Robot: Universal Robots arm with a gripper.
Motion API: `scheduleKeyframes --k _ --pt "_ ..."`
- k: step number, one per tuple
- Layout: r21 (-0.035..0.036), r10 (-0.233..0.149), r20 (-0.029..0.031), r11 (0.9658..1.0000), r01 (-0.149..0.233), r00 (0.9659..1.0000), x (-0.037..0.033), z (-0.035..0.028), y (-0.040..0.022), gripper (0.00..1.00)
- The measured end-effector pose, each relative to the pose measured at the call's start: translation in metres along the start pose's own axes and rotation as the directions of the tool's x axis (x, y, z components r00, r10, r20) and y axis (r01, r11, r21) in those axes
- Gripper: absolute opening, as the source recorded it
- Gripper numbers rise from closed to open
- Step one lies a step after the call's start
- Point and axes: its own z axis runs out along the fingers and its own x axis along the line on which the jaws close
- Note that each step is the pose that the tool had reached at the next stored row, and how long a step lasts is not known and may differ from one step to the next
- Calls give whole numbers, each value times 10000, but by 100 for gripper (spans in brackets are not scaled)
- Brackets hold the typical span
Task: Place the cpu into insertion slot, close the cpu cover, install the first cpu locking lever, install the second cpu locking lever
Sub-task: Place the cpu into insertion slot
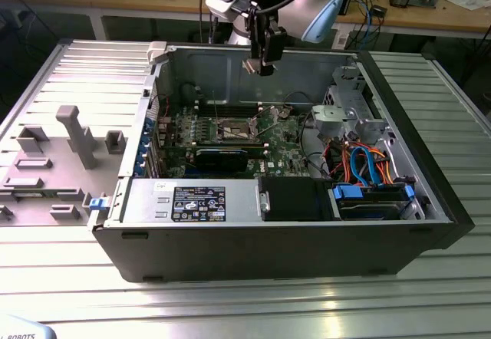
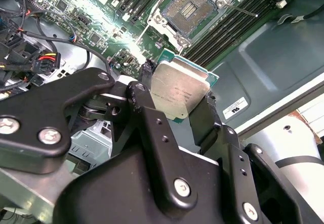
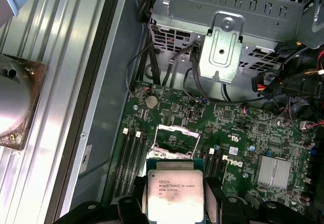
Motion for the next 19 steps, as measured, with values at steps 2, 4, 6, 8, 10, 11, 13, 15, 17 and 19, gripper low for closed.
scheduleKeyframes --k 2,4,6,8,10,11,13,15,17,19 --pt "0 4 0 10000 -4 10000 0 0 0 54" --pt "0 21 2 10000 -21 10000 0 0 0 54" --pt "-1 62 6 10000 -62 10000 0 0 0 54" --pt "-3 120 11 9999 -120 9999 0 0 0 54" --pt "-5 238 21 9997 -238 9997 1 0 -3 54" --pt "-6 288 25 9996 -288 9996 1 0 -5 54" --pt "-13 553 47 9985 -553 9985 2 0 -8 54" --pt "-19 864 75 9963 -864 9962 2 0 -9 54" --pt "-24 1008 87 9949 -1008 9949 2 0 -10 54" --pt "-25 1041 91 9946 -1041 9945 2 0 -10 54"
